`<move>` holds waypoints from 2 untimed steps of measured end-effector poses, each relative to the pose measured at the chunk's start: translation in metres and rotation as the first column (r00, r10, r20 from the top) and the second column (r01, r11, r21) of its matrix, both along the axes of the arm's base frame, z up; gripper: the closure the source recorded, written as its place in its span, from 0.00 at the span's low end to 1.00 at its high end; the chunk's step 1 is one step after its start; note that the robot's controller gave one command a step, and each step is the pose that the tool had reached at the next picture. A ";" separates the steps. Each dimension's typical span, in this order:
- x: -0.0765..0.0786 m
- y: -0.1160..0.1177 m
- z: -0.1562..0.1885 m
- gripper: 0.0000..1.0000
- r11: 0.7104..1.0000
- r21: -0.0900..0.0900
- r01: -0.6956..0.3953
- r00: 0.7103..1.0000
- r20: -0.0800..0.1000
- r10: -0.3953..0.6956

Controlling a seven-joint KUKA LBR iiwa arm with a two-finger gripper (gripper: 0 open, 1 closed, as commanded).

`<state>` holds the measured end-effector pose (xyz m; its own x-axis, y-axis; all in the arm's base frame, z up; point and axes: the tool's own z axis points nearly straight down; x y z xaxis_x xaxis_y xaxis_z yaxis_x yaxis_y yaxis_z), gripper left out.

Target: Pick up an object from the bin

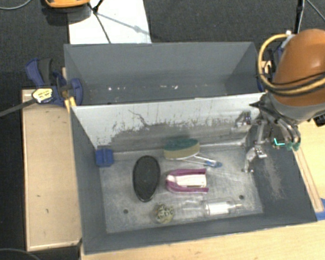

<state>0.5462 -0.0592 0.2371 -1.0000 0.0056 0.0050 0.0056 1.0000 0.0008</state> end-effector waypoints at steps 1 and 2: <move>0.019 0.075 -0.165 0.00 0.963 -0.002 -0.270 0.963 0.002 0.270; 0.007 0.111 -0.135 0.00 0.943 0.000 -0.334 0.943 0.011 0.334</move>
Offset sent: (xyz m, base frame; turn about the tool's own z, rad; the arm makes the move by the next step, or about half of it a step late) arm 0.0179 0.0761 -0.1671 -0.2746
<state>0.5528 0.0522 0.1018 -0.9445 -0.3285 -0.0058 -0.3285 0.9445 0.0010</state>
